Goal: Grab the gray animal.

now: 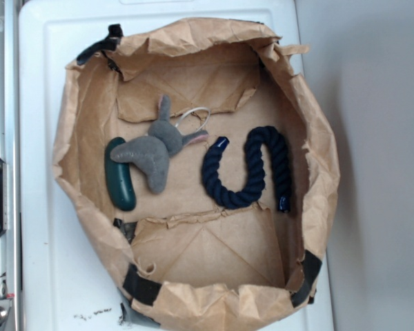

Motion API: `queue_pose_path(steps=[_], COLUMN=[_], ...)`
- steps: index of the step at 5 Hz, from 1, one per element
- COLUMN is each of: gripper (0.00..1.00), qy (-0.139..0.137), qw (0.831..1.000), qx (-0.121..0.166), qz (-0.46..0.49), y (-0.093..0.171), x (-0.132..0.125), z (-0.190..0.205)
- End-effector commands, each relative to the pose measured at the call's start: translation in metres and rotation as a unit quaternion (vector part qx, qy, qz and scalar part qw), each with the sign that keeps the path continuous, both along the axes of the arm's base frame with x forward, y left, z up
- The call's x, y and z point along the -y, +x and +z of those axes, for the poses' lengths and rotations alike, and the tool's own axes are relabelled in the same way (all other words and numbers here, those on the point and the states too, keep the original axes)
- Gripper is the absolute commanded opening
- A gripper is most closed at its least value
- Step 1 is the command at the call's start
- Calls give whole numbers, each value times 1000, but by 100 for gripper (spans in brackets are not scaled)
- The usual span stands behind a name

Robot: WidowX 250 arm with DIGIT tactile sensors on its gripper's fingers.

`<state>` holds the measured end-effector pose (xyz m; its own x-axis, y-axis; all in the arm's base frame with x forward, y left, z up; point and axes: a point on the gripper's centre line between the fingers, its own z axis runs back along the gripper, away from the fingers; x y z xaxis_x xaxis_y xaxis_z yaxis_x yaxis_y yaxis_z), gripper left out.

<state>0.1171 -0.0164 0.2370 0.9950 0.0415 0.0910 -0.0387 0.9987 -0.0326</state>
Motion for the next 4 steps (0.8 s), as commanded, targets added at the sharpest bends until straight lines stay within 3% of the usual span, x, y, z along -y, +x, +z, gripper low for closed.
queue_pose_path(steps=[1,2,4], gripper=[100,100,100], qy=[0,2,45], qw=[1000,1000,999], qx=[0,18,10], qz=[0,-18,3], y=[0,28,62], x=[0,21,40], z=[0,-13,-48])
